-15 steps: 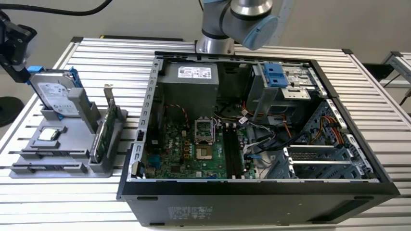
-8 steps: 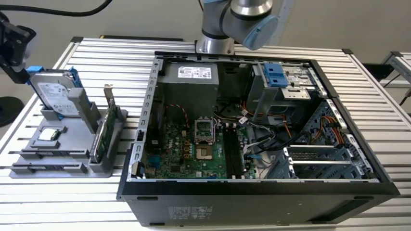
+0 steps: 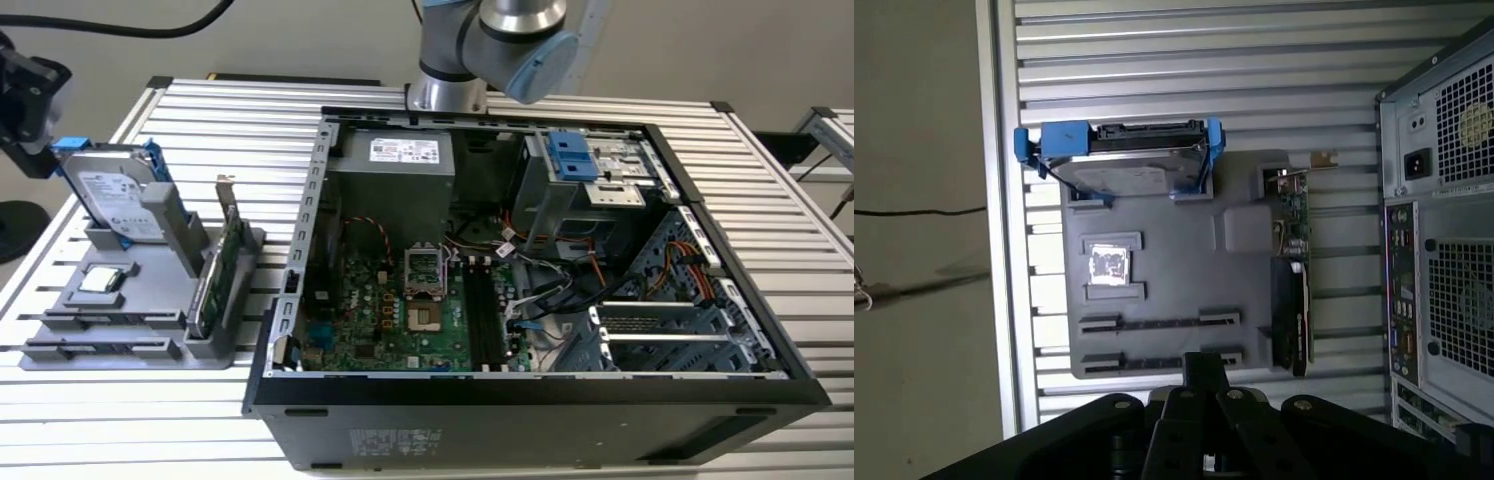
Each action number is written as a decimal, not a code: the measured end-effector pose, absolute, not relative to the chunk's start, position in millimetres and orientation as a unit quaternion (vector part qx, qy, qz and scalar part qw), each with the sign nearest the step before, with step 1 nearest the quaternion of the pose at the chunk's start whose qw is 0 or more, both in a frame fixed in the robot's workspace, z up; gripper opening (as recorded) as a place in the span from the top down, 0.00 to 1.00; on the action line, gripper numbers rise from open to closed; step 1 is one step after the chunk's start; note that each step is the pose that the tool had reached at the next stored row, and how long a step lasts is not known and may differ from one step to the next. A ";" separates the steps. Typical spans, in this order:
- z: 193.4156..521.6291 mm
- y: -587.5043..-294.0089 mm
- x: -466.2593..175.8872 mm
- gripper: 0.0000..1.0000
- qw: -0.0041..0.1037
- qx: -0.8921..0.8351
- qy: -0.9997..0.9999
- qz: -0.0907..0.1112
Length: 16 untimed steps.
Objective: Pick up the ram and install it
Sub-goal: 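Pick up the ram and move it above insertion slot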
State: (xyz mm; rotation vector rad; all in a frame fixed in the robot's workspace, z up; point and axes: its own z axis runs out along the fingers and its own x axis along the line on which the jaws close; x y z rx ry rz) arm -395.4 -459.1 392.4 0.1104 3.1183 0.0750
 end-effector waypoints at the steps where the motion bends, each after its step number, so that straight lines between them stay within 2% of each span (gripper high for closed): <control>1: 392.4 -459.6 -395.4 1.00 0.010 0.035 0.999 0.024; 16: 392.3 -467.6 -395.4 1.00 0.010 0.035 0.999 0.024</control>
